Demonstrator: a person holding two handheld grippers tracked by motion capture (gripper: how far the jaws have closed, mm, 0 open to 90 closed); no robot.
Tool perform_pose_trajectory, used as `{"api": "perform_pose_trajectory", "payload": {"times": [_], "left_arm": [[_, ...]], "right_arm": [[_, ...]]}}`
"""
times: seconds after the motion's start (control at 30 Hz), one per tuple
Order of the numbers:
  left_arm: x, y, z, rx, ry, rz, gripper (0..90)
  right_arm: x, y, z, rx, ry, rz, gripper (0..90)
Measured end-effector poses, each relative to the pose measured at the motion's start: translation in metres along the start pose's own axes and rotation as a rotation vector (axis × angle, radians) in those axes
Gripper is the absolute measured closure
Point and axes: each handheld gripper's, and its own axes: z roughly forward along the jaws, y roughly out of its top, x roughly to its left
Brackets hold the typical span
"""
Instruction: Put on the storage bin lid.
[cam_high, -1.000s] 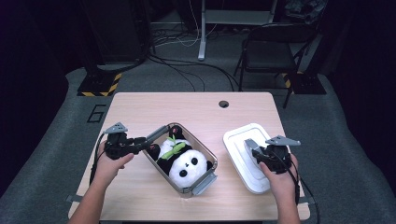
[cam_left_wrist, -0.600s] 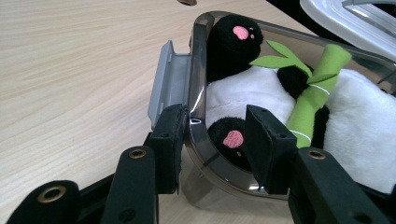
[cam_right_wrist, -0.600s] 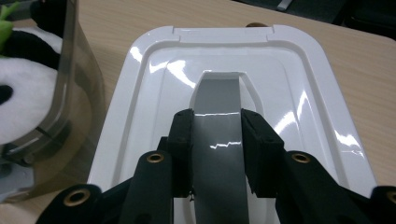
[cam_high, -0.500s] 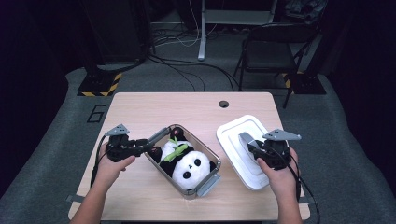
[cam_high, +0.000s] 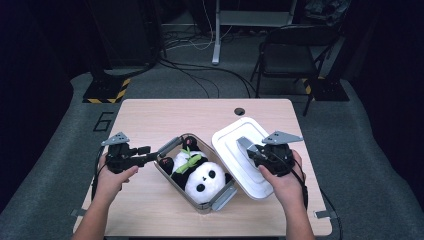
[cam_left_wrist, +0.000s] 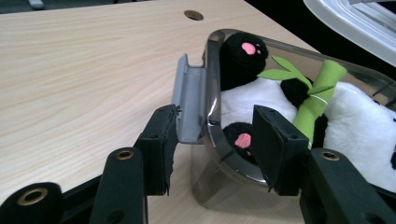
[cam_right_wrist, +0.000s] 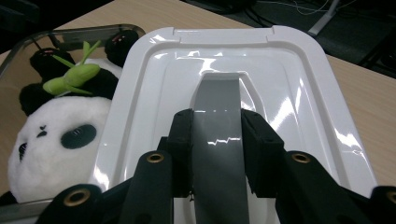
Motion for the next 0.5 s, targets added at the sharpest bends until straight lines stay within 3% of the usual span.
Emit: {"api": "perform_pose_trajectory", "payload": {"times": [0.33, 0.5], "left_arm": [[0.007, -0.005, -0.011, -0.017, 0.033, -0.032, 50.2], [0.008, -0.006, -0.013, -0.015, 0.043, -0.021, 50.0]], "right_arm": [[0.018, 0.009, 0.018, 0.009, 0.060, -0.028, 66.7], [0.027, 0.012, 0.025, 0.008, 0.092, -0.038, 66.7]]}}
